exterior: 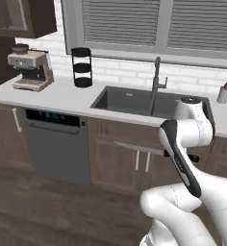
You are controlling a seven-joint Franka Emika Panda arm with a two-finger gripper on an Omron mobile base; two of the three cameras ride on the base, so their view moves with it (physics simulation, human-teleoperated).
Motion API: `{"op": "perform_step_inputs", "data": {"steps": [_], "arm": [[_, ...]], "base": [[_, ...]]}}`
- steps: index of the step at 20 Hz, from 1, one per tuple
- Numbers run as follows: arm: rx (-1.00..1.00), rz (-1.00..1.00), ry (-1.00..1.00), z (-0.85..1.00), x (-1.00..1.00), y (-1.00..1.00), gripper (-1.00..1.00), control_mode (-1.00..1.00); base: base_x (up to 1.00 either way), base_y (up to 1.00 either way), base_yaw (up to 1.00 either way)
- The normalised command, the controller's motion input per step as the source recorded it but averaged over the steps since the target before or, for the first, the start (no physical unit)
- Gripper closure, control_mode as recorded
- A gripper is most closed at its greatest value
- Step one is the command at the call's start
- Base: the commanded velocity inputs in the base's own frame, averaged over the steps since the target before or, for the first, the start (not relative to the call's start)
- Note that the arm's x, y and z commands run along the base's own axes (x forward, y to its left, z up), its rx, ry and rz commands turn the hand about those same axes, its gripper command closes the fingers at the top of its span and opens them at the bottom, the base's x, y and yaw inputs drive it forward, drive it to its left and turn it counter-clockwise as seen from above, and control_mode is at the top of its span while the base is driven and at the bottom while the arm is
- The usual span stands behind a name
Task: Pick up the knife from the drawer and place it on the cutting board. Then place the meat from the plate to the cutting board.
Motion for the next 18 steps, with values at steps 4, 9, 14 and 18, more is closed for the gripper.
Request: {"op": "perform_step_inputs", "data": {"steps": [4, 9, 14, 18], "arm": [[0.00, 0.00, 0.00, 0.00, 0.00, 0.00, 1.00, 1.00], [0.00, 0.00, 0.00, 0.00, 0.00, 0.00, 1.00, 1.00], [0.00, 0.00, 0.00, 0.00, 0.00, 0.00, 1.00, 1.00], [0.00, 0.00, 0.00, 0.00, 0.00, 0.00, 1.00, 1.00]], "base": [[0.00, 0.00, 0.74], [0.00, 0.07, 0.77], [0.00, 0.11, 0.76], [0.00, 0.04, 0.76]]}}
